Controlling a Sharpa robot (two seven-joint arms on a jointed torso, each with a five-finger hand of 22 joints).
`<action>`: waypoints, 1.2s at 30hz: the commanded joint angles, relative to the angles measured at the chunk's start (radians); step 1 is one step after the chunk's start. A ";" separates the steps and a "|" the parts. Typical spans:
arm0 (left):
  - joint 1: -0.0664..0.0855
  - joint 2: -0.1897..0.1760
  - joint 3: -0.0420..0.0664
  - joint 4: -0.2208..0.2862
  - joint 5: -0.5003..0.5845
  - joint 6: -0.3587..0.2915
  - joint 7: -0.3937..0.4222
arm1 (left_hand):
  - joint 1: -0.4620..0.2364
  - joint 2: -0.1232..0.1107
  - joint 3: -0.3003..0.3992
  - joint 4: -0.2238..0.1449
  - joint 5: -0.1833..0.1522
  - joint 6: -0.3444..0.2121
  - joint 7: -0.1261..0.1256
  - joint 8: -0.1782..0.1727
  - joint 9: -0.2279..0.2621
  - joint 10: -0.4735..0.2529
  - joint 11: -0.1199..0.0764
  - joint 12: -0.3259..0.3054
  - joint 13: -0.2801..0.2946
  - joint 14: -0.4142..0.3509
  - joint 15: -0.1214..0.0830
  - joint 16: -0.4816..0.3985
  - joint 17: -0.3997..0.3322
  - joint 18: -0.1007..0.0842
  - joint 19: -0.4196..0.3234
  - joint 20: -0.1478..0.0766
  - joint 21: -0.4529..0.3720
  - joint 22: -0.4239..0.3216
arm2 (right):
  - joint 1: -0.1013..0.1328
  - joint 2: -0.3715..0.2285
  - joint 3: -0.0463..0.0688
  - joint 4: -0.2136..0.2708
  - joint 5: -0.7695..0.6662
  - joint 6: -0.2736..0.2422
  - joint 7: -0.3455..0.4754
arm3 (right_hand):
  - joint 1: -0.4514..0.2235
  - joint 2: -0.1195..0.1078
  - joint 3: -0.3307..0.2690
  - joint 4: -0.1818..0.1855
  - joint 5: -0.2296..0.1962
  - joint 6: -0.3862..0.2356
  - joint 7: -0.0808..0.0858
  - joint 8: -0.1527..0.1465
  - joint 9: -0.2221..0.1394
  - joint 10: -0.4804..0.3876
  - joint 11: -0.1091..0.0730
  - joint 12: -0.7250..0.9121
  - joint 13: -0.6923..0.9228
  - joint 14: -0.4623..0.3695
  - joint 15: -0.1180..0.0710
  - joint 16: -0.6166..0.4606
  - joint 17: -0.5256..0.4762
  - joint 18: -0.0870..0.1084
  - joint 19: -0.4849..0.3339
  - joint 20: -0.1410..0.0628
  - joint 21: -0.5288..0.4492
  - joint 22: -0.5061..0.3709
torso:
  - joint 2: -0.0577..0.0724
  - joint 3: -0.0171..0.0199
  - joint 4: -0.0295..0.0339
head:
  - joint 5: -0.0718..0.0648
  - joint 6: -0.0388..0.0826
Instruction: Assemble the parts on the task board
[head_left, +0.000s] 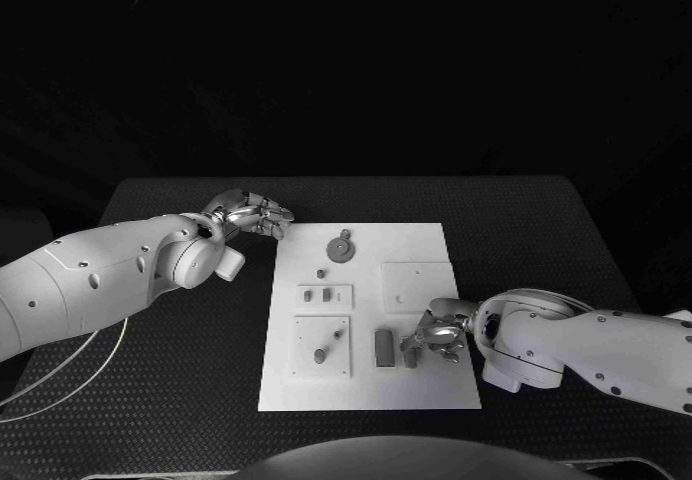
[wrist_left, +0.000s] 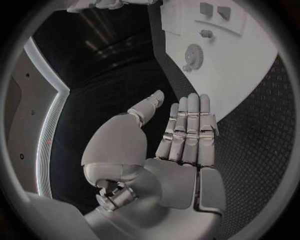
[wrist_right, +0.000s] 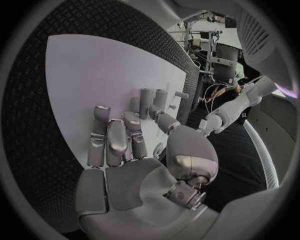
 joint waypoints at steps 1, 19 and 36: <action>0.001 0.002 0.000 0.002 0.005 0.010 0.005 | -0.010 -0.002 0.000 0.007 -0.001 0.000 -0.003 0.005 -0.002 0.003 0.001 -0.003 0.001 0.008 -0.001 -0.005 0.002 0.002 -0.001 0.001 0.000 -0.001 | -0.001 0.002 0.000 0.002 0.000 0.017 0.020 | -0.008 -0.014 0.002 0.011 0.000 0.004 0.001 0.003 -0.003 0.012 -0.006 0.003 -0.001 0.004 -0.001 0.004 -0.001 0.007 0.007 -0.002 0.002 0.015 | 0.000 -0.0001 -0.0002 | 0.000 0.002; 0.001 0.000 0.000 0.003 0.005 0.010 0.005 | -0.011 -0.002 0.000 0.009 -0.001 0.000 -0.003 0.005 -0.002 0.003 0.001 -0.003 0.001 0.008 -0.001 -0.007 0.004 0.002 -0.002 0.002 0.000 -0.002 | -0.001 -0.008 0.000 -0.005 -0.039 0.084 0.075 | 0.000 -0.106 0.031 0.039 0.000 0.003 0.001 0.005 -0.008 0.012 -0.007 0.002 -0.001 0.005 -0.003 0.004 -0.004 0.007 0.013 -0.010 0.002 0.016 | 0.000 0.0001 0.0001 | -0.001 0.003; 0.001 -0.002 0.000 0.003 0.005 0.011 0.005 | -0.010 -0.001 0.000 0.009 -0.001 0.000 -0.003 0.005 -0.002 0.003 0.001 -0.003 0.001 0.008 -0.001 -0.008 0.005 0.002 -0.002 0.001 0.000 -0.002 | -0.002 -0.022 -0.001 0.006 -0.100 0.184 0.091 | 0.181 -0.197 0.038 0.019 0.000 -0.001 0.003 0.013 -0.004 0.018 -0.004 0.004 0.001 0.005 0.001 0.004 -0.005 0.007 0.018 -0.004 0.002 0.016 | 0.000 0.0004 -0.0005 | -0.002 0.001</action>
